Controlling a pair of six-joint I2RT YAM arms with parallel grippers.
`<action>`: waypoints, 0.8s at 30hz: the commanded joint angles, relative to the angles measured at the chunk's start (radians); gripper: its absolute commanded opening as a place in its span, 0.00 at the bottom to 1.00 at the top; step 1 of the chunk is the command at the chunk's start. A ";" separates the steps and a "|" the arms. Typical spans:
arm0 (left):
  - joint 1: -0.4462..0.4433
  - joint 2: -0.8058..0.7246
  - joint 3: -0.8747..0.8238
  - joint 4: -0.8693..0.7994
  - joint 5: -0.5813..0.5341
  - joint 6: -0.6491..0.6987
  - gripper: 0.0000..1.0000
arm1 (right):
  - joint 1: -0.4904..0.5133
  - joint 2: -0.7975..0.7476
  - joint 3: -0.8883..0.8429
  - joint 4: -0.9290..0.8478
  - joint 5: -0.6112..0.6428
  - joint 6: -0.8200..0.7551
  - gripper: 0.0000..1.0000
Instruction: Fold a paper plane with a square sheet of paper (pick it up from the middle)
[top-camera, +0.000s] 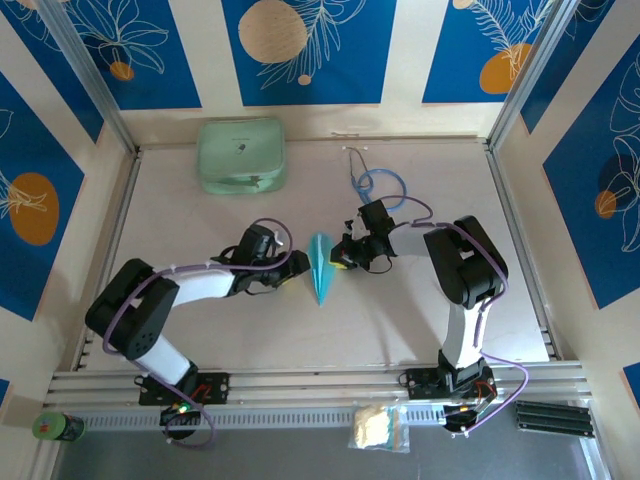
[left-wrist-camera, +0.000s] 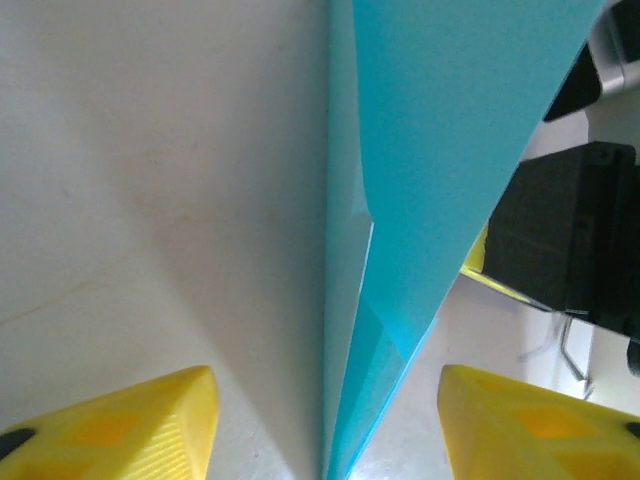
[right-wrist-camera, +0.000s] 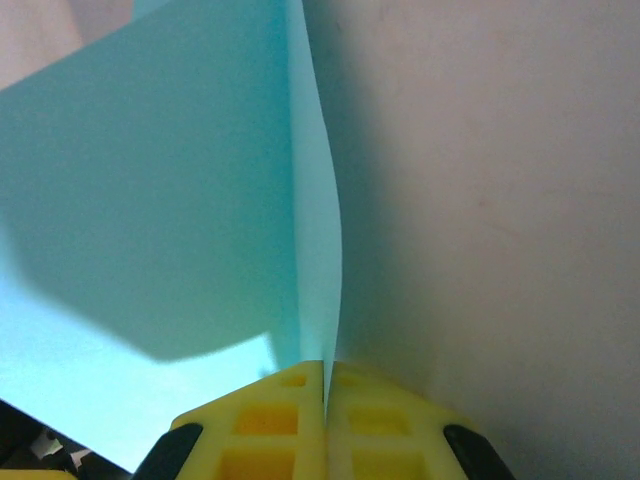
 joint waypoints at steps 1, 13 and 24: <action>-0.006 0.040 0.009 0.063 0.020 -0.036 0.51 | -0.004 -0.022 -0.008 -0.009 -0.020 -0.024 0.03; -0.002 0.159 0.130 0.044 -0.025 -0.020 0.29 | -0.007 -0.008 -0.003 -0.005 -0.027 -0.028 0.03; 0.010 0.212 0.148 0.077 -0.008 -0.053 0.00 | -0.029 -0.058 -0.023 0.009 -0.063 -0.026 0.18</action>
